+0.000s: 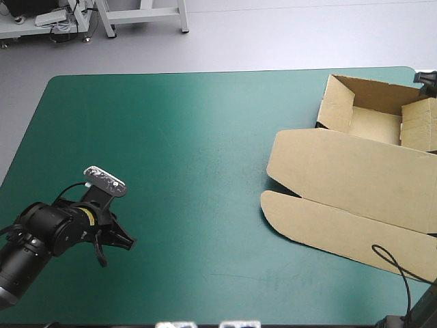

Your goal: Fold the box

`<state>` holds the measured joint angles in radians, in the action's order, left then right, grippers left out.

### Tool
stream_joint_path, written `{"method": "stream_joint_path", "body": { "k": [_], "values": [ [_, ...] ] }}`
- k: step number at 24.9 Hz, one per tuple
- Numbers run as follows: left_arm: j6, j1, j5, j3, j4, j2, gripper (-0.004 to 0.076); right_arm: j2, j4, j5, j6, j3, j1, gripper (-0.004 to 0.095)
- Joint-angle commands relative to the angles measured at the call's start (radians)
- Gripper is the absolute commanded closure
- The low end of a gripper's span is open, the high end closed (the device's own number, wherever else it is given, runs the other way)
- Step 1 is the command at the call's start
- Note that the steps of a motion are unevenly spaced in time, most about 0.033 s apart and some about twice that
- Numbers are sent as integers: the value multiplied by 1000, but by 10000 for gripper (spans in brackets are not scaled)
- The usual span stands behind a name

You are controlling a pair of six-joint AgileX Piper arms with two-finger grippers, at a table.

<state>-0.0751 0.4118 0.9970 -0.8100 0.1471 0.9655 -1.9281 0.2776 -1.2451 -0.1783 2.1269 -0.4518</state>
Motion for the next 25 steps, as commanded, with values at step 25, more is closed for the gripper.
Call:
{"method": "stream_joint_path", "body": {
  "k": [25],
  "values": [
    [4, 4, -69, 79, -207, -35, 733, 1141, 148, 156, -288, -1307, 431, 925]
  ]
}}
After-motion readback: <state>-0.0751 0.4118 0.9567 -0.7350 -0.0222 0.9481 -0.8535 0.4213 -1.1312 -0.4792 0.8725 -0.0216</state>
